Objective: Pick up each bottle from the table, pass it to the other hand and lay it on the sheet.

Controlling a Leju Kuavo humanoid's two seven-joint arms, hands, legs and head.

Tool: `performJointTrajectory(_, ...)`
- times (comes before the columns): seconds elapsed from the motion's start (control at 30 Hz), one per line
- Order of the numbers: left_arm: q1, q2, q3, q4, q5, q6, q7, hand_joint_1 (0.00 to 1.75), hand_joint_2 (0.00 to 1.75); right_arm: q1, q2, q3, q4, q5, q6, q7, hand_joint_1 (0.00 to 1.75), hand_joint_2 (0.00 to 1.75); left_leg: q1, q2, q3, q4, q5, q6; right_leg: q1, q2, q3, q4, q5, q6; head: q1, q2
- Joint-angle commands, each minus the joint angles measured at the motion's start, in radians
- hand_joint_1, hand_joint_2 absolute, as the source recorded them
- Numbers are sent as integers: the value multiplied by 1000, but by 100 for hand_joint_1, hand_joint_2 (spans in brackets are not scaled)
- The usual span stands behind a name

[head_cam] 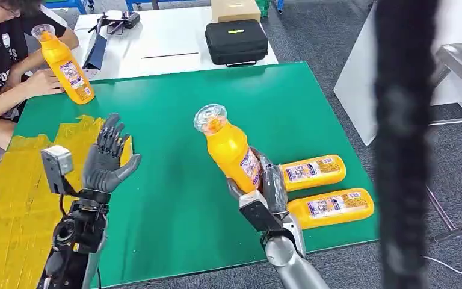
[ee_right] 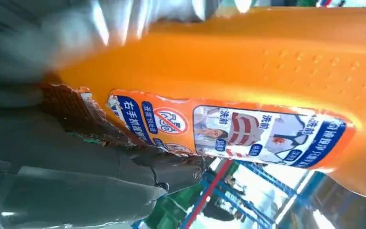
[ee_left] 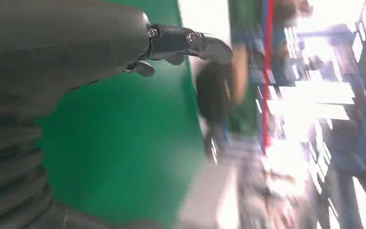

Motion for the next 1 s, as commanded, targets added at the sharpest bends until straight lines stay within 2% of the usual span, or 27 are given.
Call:
performJointTrajectory(0.03, -54, 46, -147, -15, 37, -148, 19, 0, 175, -62, 10, -55, 31, -11, -64, -35, 175, 175, 1, 0, 2, 1, -2, -2, 1, -2, 2, 0, -2, 0, 0, 0)
performJointTrajectory(0.27, -59, 59, -220, -63, 51, -173, 39, 0, 175, -112, 15, -32, 28, -12, -26, -37, 175, 175, 1, 1, 2, 1, -2, -3, 1, 0, 2, 1, -2, -1, 0, 0)
performJointTrajectory(0.47, -103, 32, -274, -7, 30, -174, 37, 0, 175, -141, 18, -6, 31, -65, 115, -79, 175, 175, 1, 0, 1, 1, -1, -2, 1, -1, 1, 0, -1, 0, 0, 0)
performJointTrajectory(0.5, -108, 28, -275, -4, 30, -173, 38, 0, 175, -142, 21, -7, 31, -64, 115, -79, 175, 175, 2, 1, 5, 4, -5, -5, 2, -2, 6, 3, -4, -1, 0, 0)
performJointTrajectory(0.53, -108, 28, -275, -4, 30, -173, 38, 0, 175, -142, 21, -7, 31, -64, 115, -79, 175, 175, 1, 0, 2, 1, -2, -3, 1, -2, 3, 1, -2, 0, 0, 0)
performJointTrajectory(0.77, -109, 30, -273, -3, 30, -173, 38, 0, 175, -142, 21, -7, 31, -64, 115, -79, 175, 175, 1, 1, 2, 0, -1, -2, 1, -1, 2, 0, -1, 0, 0, 0)
performJointTrajectory(0.87, -121, 32, -283, 13, 36, -180, 30, 0, 175, -157, 23, 8, 50, -55, 177, -98, 175, 175, 0, 1, 2, 0, -1, -2, 0, 0, 2, 0, -1, 0, 0, 0)
performJointTrajectory(0.9, -125, 34, -289, 19, 37, -180, 28, 0, 175, -170, 30, 17, 71, -50, 189, -100, 175, 175, 2, 3, 7, 3, -5, -5, 2, -1, 7, 2, -4, -1, 0, 0)
performJointTrajectory(0.93, -128, 35, -294, 27, 38, -179, 27, 0, 175, -184, 37, 27, 93, -47, 201, -103, 175, 175, 0, 1, 2, 0, -1, -2, 0, 0, 2, 0, -1, 0, 0, 0)
performJointTrajectory(1.0, -138, 33, -301, 46, 43, -176, 24, 0, 175, -204, 46, 51, 126, -40, 223, -111, 175, 175, 1, 2, 2, 0, -1, -3, 1, 1, 2, 0, -1, 0, 0, 0)
